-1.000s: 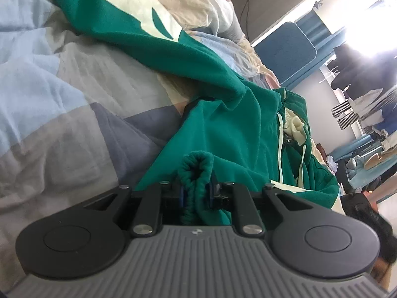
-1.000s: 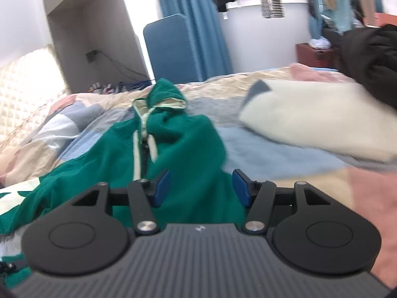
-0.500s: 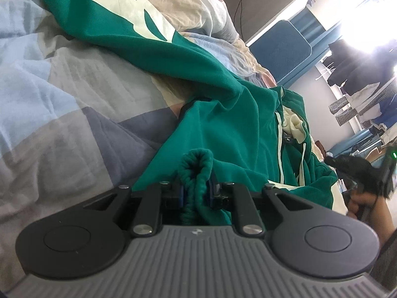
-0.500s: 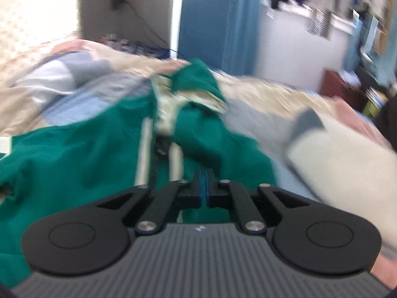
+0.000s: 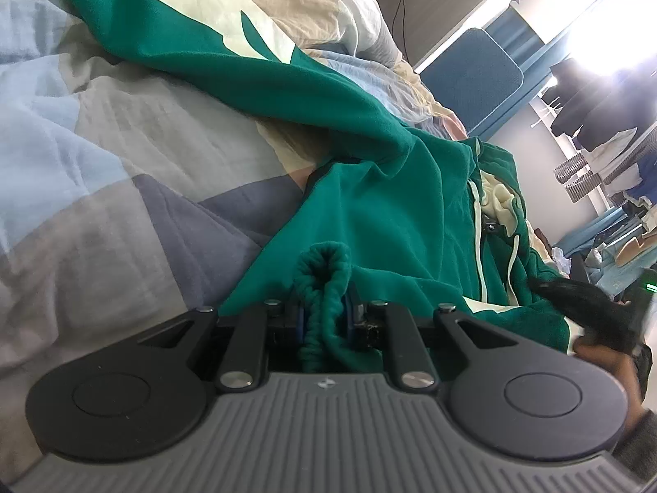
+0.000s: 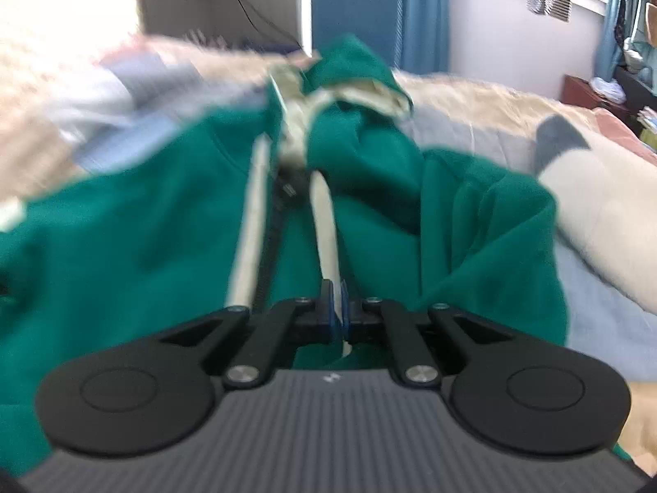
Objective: Fold large clothes
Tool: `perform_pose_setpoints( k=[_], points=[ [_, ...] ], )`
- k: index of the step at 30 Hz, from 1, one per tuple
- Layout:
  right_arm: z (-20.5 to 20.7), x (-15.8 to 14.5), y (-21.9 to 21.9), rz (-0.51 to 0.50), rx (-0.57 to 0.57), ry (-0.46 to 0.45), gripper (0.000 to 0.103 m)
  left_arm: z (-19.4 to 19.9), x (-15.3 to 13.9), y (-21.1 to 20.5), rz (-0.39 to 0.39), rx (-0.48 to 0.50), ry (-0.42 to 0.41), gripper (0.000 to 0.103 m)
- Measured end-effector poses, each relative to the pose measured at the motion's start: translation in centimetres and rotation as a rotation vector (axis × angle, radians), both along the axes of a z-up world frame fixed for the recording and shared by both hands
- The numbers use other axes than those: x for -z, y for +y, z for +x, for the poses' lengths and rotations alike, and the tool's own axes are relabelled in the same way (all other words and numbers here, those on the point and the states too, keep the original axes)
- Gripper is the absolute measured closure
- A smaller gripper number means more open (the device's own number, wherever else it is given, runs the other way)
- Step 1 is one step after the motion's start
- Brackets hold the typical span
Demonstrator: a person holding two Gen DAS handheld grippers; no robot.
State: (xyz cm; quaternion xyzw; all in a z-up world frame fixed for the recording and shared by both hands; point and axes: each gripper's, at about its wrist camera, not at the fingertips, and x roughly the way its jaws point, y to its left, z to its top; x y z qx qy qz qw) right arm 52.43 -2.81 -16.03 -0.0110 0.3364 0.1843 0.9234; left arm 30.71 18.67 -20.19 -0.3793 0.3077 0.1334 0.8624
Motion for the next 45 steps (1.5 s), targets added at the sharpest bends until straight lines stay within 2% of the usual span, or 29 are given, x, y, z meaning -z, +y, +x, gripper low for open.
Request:
perform_pose_setpoints(
  k=[2, 3, 4, 5, 6, 7, 8, 10, 12, 15, 17, 19, 23, 26, 28, 29, 30, 32, 35, 39, 42, 45],
  points=[
    [-1.5, -1.9, -1.6, 0.056, -0.017, -0.030, 0.094, 0.0, 0.0, 0.0, -0.001, 0.000, 0.000, 0.085],
    [-2.2, -2.7, -2.5, 0.074, -0.012, -0.042, 0.087, 0.0, 0.0, 0.0, -0.001, 0.000, 0.000, 0.085],
    [-2.8, -3.4, -3.5, 0.089, -0.003, -0.055, 0.077, 0.0, -0.1, 0.0, 0.000, -0.002, 0.000, 0.085],
    [-3.5, -4.0, -4.6, 0.096, 0.015, -0.071, 0.048, 0.0, -0.1, -0.1, 0.001, -0.002, 0.001, 0.085],
    [-4.1, -4.4, -5.5, 0.092, 0.035, -0.090, 0.024, 0.0, -0.2, -0.1, 0.005, -0.003, 0.002, 0.085],
    [-4.8, -4.6, -6.5, 0.077, 0.060, -0.119, 0.019, 0.0, -0.3, -0.2, 0.011, -0.003, 0.002, 0.085],
    [-5.4, -4.7, -7.5, 0.050, 0.086, -0.143, 0.019, 0.0, -0.3, -0.3, 0.017, -0.003, 0.003, 0.085],
    [-5.9, -4.1, -9.1, -0.007, 0.120, -0.144, 0.019, 0.0, -0.4, -0.4, 0.027, -0.003, 0.004, 0.085],
    [-5.8, -2.8, -10.6, -0.037, 0.152, -0.092, 0.019, -0.1, -0.5, -0.5, 0.035, -0.003, 0.005, 0.085],
    [-5.4, -1.0, -11.8, 0.015, 0.105, 0.036, 0.019, -0.1, -0.6, -0.7, 0.046, -0.004, 0.006, 0.085],
    [-5.4, -0.2, -11.7, 0.055, 0.048, 0.081, 0.019, 0.0, -0.6, -0.8, 0.053, -0.007, 0.007, 0.085],
    [-5.5, 0.2, -10.8, 0.043, -0.005, 0.082, 0.019, 0.1, -0.6, -0.9, 0.063, -0.008, 0.005, 0.084],
    [-5.8, 1.1, -9.0, -0.058, -0.069, 0.077, 0.016, 0.2, -0.5, -1.1, 0.076, -0.008, -0.005, 0.083],
    [-6.4, 1.9, -7.5, -0.170, -0.108, 0.034, 0.017, 0.2, -0.6, -1.2, 0.079, -0.005, -0.019, 0.083],
    [-6.5, 1.9, -7.2, -0.196, -0.110, 0.027, 0.036, 0.3, -0.6, -1.2, 0.081, -0.001, -0.028, 0.083],
    [-6.7, 1.7, -7.6, -0.199, -0.099, 0.027, 0.055, 0.3, -0.6, -1.2, 0.081, 0.003, -0.033, 0.083],
    [-6.5, 1.3, -7.8, -0.199, -0.088, 0.023, 0.067, 0.3, -0.7, -1.2, 0.079, 0.008, -0.039, 0.083],
    [-6.4, 0.7, -8.3, -0.174, -0.082, 0.010, 0.076, 0.3, -0.8, -1.2, 0.073, 0.018, -0.054, 0.083],
    [-6.6, -0.6, -9.3, -0.139, -0.033, -0.040, 0.080, 0.2, -1.0, -1.4, 0.050, 0.049, -0.093, 0.083],
    [-5.8, -1.7, -12.0, -0.077, 0.087, -0.064, 0.081, 0.9, -0.9, -2.8, 0.013, 0.156, -0.131, 0.083],
    [-4.6, -0.4, -13.8, -0.062, 0.150, -0.043, 0.081, 1.9, -0.5, -4.6, 0.032, 0.214, -0.113, 0.083],
    [-3.8, 2.0, -14.8, -0.054, 0.155, -0.011, 0.080, 2.8, 0.2, -5.5, 0.073, 0.223, -0.069, 0.083]
  ],
)
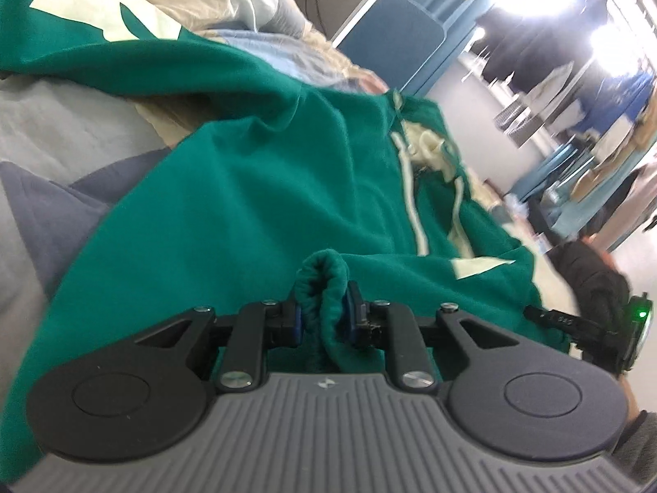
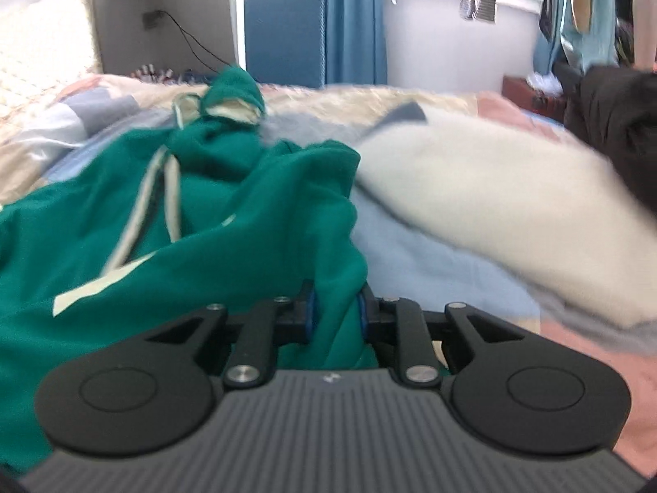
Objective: Fold large clothes
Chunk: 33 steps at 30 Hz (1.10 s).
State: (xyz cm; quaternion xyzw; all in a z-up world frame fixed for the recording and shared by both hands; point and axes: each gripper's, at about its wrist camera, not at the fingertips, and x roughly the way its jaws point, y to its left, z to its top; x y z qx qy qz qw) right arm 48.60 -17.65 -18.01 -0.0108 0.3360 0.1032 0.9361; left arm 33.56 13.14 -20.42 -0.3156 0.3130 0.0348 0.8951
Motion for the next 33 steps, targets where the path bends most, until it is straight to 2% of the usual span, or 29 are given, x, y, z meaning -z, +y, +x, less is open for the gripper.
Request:
perform_pose_setpoints(
  k=[2, 4, 7, 9, 10, 11, 13, 15, 17, 19, 24, 29, 33],
  points=[
    [-0.3, 0.6, -0.4, 0.026, 0.000, -0.011, 0.079, 0.5, 0.4, -0.1, 0.022, -0.003, 0.033, 0.082],
    [-0.5, 0.2, -0.3, 0.039, 0.016, -0.006, 0.075, 0.8, 0.6, 0.2, 0.011, -0.011, 0.047, 0.082],
    [-1.3, -1.0, 0.0, 0.032, 0.029, -0.014, 0.070, 0.6, 0.4, 0.5, 0.003, -0.010, 0.045, 0.081],
    [-2.2, -1.8, 0.4, 0.025, 0.032, -0.032, 0.064, 0.2, -0.1, 0.4, 0.014, -0.005, 0.037, 0.076],
    [-2.8, -2.4, 0.5, 0.028, 0.026, -0.041, 0.063, -0.1, -0.6, 0.3, 0.027, -0.002, 0.027, 0.071],
    [-3.3, -2.9, 0.4, 0.033, 0.021, -0.046, 0.061, -0.7, -1.2, 0.2, 0.040, -0.001, 0.001, 0.060],
    [-4.5, -4.2, 0.4, 0.052, 0.015, -0.072, 0.057, -2.0, -2.5, -0.1, 0.073, 0.005, -0.063, 0.049],
    [-5.8, -5.4, 0.6, 0.066, 0.011, -0.098, 0.050, -3.0, -3.8, -0.6, 0.138, -0.006, -0.098, 0.049],
    [-7.0, -6.3, 1.3, 0.065, 0.001, -0.120, 0.050, -4.0, -4.7, -1.1, 0.199, -0.001, -0.127, 0.049],
    [-8.1, -7.0, 2.3, 0.081, -0.022, -0.121, 0.050, -4.4, -5.1, -1.7, 0.225, 0.024, -0.138, 0.049],
    [-11.4, -7.0, 6.1, 0.113, -0.093, -0.090, 0.050, -3.8, -4.2, -2.9, 0.253, 0.079, -0.083, 0.049],
    [-14.0, -5.0, 8.9, 0.220, -0.130, -0.007, 0.050, -2.8, -2.5, -3.7, 0.276, 0.121, -0.022, 0.049],
    [-15.1, -3.9, 11.3, 0.123, -0.181, -0.035, 0.050, -1.9, -1.3, -4.3, 0.316, 0.143, 0.040, 0.049]
  ],
)
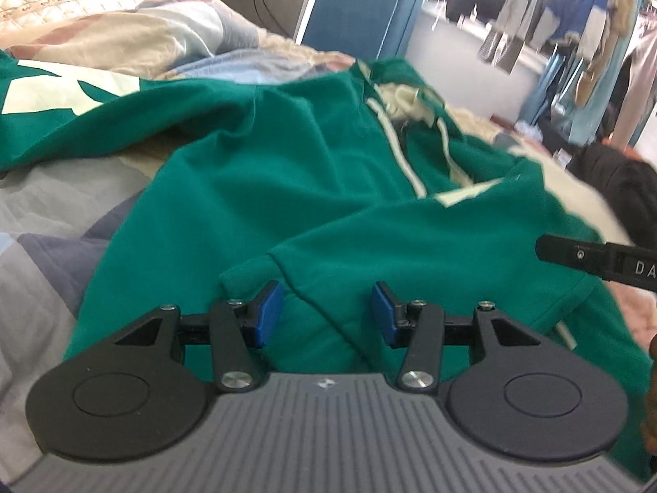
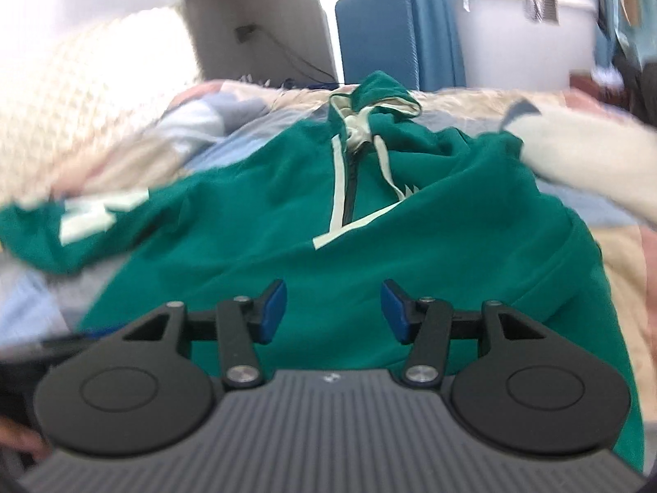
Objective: Fold large clothes
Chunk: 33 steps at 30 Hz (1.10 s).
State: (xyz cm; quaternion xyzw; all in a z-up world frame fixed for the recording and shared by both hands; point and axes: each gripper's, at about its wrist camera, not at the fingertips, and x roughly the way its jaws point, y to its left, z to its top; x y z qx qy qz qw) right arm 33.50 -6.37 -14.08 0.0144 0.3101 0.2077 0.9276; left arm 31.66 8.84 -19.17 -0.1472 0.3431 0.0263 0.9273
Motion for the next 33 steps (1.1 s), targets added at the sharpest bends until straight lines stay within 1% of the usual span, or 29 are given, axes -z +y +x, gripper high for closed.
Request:
perform_pose_setpoints(
  k=[2, 5, 7, 9, 10, 12, 15, 17, 20, 23, 24, 25, 28, 30, 33],
  points=[
    [0.1, 0.7, 0.3, 0.003, -0.002, 0.004, 0.050, 0.4, 0.5, -0.3, 0.019, 0.000, 0.018, 0.049],
    [0.8, 2.2, 0.9, -0.044, -0.007, 0.016, 0.050, 0.6, 0.8, -0.6, 0.044, -0.005, 0.018, 0.049],
    [1.5, 3.0, 0.9, -0.081, 0.004, 0.039, 0.051, 0.4, 0.7, -0.5, 0.034, -0.022, -0.003, 0.049],
    [2.0, 3.7, 0.6, -0.066, 0.023, 0.084, 0.051, 0.5, 0.5, -0.4, 0.028, -0.030, -0.013, 0.049],
    [2.4, 4.1, 0.4, -0.050, 0.030, 0.115, 0.051, 0.3, 0.3, -0.3, 0.021, -0.037, -0.026, 0.049],
    [2.8, 4.5, 0.1, -0.037, 0.032, 0.145, 0.051, -0.1, -0.3, 0.1, -0.009, -0.052, -0.065, 0.049],
    [2.7, 4.9, 0.5, -0.055, 0.015, 0.143, 0.050, -0.9, -1.6, 1.3, -0.052, -0.098, -0.133, 0.048],
    [2.8, 4.9, 0.6, -0.055, 0.010, 0.144, 0.050, -1.8, -2.6, 2.2, -0.065, -0.148, -0.174, 0.044],
    [3.0, 4.9, 0.6, -0.047, 0.010, 0.153, 0.049, -2.5, -3.9, 4.7, -0.060, -0.268, -0.195, 0.041],
    [3.1, 4.8, 0.6, -0.044, 0.008, 0.155, 0.049, -2.0, -4.9, 8.1, -0.055, -0.387, -0.175, 0.038],
    [3.1, 4.8, 0.5, -0.046, 0.006, 0.154, 0.050, -1.9, -5.2, 9.3, -0.060, -0.416, -0.184, 0.038],
    [3.1, 4.8, 0.5, -0.046, 0.005, 0.154, 0.050, -1.7, -5.3, 10.7, -0.054, -0.435, -0.198, 0.037],
    [3.1, 4.8, 0.5, -0.046, 0.002, 0.154, 0.050, -0.8, -5.4, 14.6, 0.038, -0.507, -0.176, 0.037],
    [3.2, 4.8, 0.5, -0.046, 0.001, 0.156, 0.050, -1.0, -5.2, 17.3, 0.056, -0.552, -0.142, 0.036],
    [3.2, 4.8, 0.6, -0.048, 0.004, 0.157, 0.050, -2.3, -4.1, 20.7, 0.070, -0.588, -0.166, 0.036]
  ],
)
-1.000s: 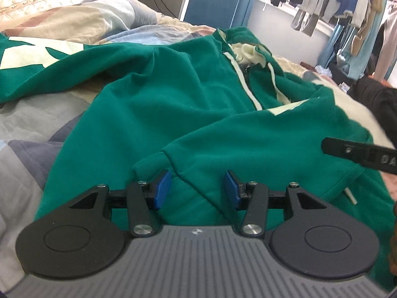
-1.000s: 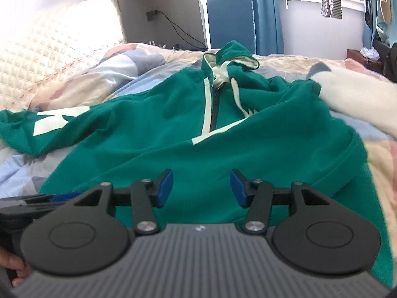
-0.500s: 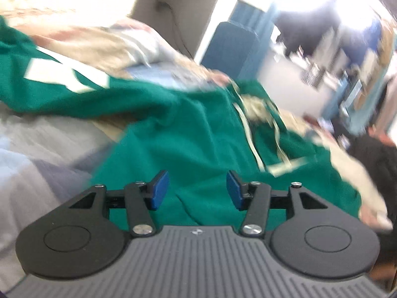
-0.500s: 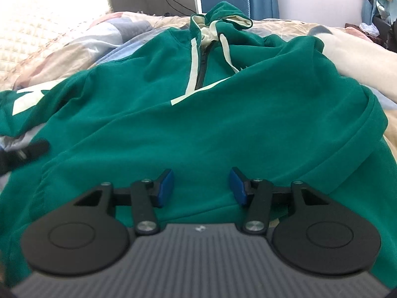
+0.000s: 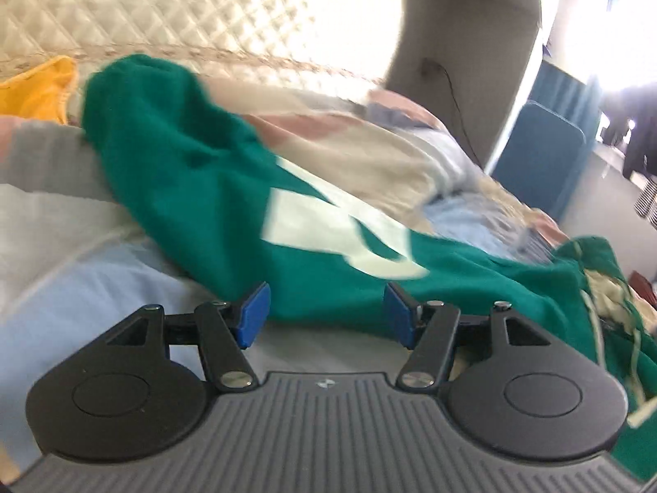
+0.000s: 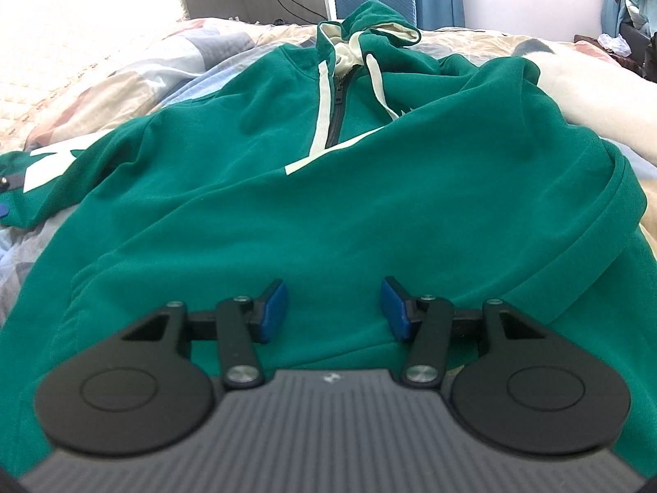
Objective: Fold large clothes
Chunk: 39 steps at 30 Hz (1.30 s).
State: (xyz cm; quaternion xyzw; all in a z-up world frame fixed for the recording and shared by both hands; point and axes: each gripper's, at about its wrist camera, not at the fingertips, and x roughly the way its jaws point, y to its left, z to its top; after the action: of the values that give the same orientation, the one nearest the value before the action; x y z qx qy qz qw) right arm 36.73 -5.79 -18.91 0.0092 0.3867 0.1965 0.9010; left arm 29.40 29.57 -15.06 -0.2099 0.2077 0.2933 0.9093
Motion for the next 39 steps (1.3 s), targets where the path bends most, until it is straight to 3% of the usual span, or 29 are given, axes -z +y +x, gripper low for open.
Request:
perform_pose_setpoints(
  k=[2, 4, 7, 10, 14, 21, 25, 31, 34, 36, 37, 39],
  points=[
    [0.1, 0.0, 0.2, -0.008, 0.002, -0.003, 0.049, -1.1, 1.4, 1.9, -0.049, -0.034, -0.004, 0.035],
    [0.1, 0.1, 0.6, -0.019, -0.001, -0.010, 0.049, -2.0, 2.8, 3.9, -0.190, -0.048, -0.019, 0.035],
    [0.2, 0.4, 1.2, -0.041, -0.009, -0.025, 0.048, -3.1, 3.9, 6.3, -0.315, -0.085, -0.072, 0.035],
    [0.3, 0.5, 1.7, -0.071, -0.015, -0.040, 0.048, -4.8, 5.4, 9.3, -0.474, -0.188, -0.225, 0.035],
    [0.5, 0.5, 1.8, -0.075, -0.009, -0.040, 0.048, -5.3, 6.4, 11.3, -0.583, -0.224, -0.379, 0.036],
    [0.4, 0.5, 1.9, -0.080, -0.006, -0.043, 0.048, -4.3, 5.3, 10.7, -0.490, -0.245, -0.393, 0.038],
    [0.4, 0.5, 2.2, -0.087, -0.008, -0.052, 0.048, -4.4, 3.5, 10.4, -0.330, -0.248, -0.445, 0.043],
    [0.5, 0.7, 2.5, -0.103, -0.015, -0.065, 0.048, -3.9, 2.9, 12.2, -0.253, -0.277, -0.408, 0.043],
    [0.6, 0.7, 2.9, -0.118, -0.021, -0.072, 0.048, -3.8, 3.0, 14.1, -0.287, -0.310, -0.386, 0.043],
    [0.6, 0.7, 3.0, -0.122, -0.020, -0.072, 0.048, -4.2, 2.6, 14.6, -0.258, -0.331, -0.336, 0.058],
    [0.6, 0.6, 3.0, -0.126, -0.021, -0.074, 0.048, -3.9, 2.2, 14.4, -0.227, -0.335, -0.306, 0.076],
    [0.5, 0.6, 3.0, -0.129, -0.022, -0.074, 0.049, -3.6, 0.8, 13.4, -0.129, -0.304, -0.292, 0.089]
  ],
)
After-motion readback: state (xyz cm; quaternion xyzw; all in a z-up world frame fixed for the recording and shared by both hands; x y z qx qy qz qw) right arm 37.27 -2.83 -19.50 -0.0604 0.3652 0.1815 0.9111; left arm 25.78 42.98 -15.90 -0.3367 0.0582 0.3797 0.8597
